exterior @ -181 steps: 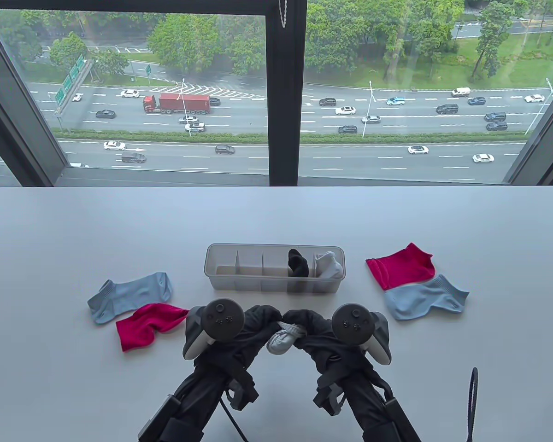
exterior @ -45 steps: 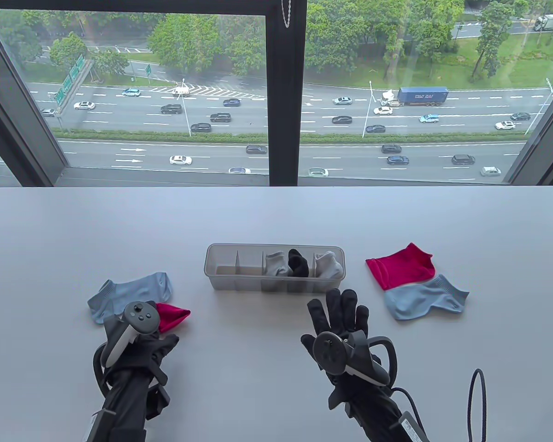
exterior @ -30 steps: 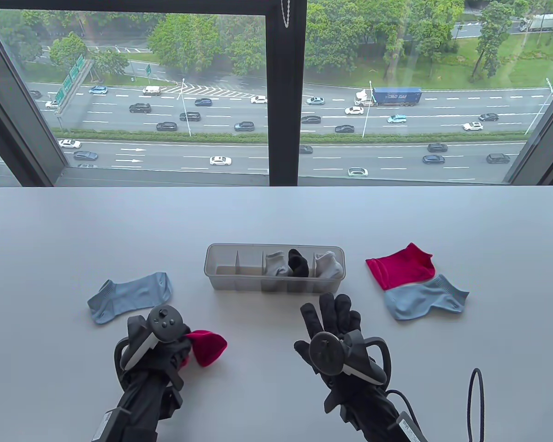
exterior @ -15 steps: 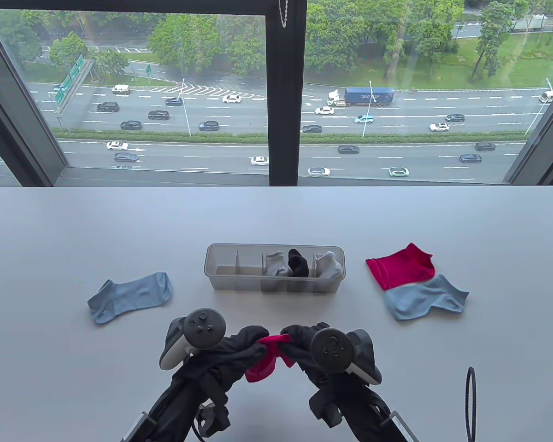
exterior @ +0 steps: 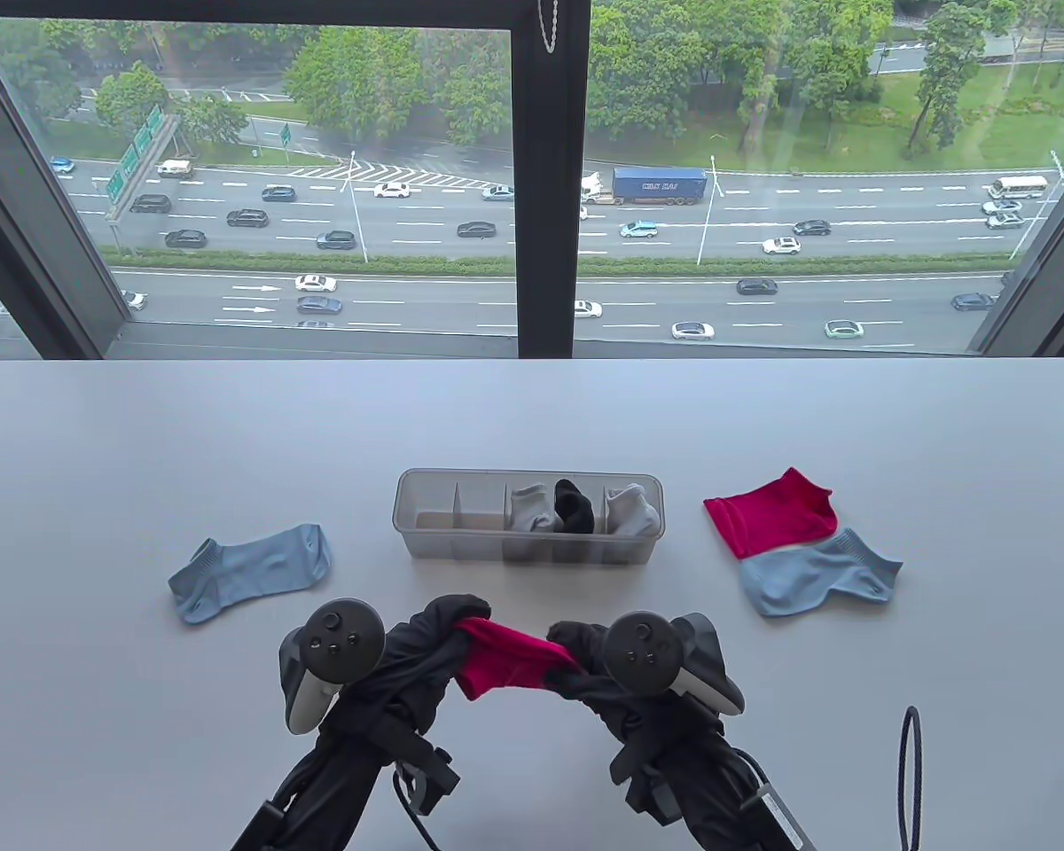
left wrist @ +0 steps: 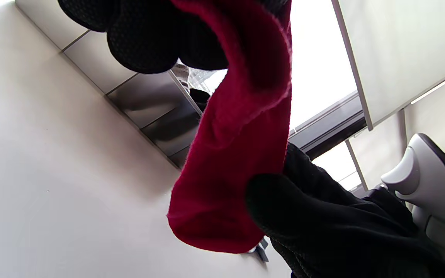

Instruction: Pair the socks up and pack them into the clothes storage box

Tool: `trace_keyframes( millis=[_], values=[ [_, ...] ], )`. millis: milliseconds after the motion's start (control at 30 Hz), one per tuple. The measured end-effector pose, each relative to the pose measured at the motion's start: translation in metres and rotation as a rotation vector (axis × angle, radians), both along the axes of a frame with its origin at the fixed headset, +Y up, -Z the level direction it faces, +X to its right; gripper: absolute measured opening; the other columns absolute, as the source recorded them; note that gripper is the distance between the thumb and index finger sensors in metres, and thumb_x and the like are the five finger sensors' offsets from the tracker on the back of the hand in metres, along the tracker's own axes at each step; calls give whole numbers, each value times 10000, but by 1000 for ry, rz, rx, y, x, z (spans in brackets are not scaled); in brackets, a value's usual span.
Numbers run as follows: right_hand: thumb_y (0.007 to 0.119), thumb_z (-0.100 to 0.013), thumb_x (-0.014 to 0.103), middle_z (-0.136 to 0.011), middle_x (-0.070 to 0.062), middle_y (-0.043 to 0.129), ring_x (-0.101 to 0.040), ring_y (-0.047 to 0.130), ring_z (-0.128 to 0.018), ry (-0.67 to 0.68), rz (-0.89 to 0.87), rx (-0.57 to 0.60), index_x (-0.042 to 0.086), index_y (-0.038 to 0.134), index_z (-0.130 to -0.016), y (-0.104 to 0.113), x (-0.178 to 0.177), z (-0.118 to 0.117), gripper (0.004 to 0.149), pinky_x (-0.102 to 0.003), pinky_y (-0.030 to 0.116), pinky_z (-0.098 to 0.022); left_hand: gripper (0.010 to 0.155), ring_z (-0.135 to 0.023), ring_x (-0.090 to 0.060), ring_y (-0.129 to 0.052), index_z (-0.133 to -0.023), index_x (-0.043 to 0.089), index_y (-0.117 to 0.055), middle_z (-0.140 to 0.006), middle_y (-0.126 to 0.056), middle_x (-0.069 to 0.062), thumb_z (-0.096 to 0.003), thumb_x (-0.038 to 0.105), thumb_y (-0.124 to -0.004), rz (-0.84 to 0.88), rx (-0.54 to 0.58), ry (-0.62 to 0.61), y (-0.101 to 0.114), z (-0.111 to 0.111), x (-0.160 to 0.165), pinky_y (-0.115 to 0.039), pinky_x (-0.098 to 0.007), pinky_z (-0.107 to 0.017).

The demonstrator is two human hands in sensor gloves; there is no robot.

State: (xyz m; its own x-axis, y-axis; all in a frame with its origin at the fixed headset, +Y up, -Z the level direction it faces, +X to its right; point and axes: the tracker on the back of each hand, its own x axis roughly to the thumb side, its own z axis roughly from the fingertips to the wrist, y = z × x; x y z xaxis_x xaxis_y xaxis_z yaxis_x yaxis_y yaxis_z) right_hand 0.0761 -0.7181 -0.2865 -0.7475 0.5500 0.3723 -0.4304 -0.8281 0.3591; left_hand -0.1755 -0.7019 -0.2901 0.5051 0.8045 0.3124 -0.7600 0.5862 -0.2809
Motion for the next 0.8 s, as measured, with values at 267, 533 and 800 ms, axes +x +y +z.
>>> trace_keyframes(
  millis=[267, 533, 800],
  values=[
    [715, -582, 433, -862, -28, 879, -320, 800, -933, -94, -234, 76, 246, 693, -929, 5, -5, 6, 395, -692, 451, -740, 472, -606, -369, -924, -941, 116, -749, -580, -939, -114, -538, 360, -768, -72, 25, -74, 6, 5, 13, -676, -650, -652],
    [602, -627, 365, -828, -85, 889, -371, 796, -909, -103, -116, 83, 170, 711, -941, 5, 0, 1, 385, -710, 441, -719, 420, -944, -529, -739, -978, 119, -754, -992, -825, -241, -578, 197, -651, -187, -10, 35, 7, 0, -1, -562, -707, -709],
    [695, -576, 432, -838, 5, 931, -262, 899, -863, -140, -125, 256, 216, 716, -955, 20, -16, 13, 437, -652, 522, -747, 420, -645, -371, -917, -990, 141, -697, -627, -938, -118, -596, 255, -608, -190, 107, -107, 21, 10, 20, -645, -651, -684]
  ],
)
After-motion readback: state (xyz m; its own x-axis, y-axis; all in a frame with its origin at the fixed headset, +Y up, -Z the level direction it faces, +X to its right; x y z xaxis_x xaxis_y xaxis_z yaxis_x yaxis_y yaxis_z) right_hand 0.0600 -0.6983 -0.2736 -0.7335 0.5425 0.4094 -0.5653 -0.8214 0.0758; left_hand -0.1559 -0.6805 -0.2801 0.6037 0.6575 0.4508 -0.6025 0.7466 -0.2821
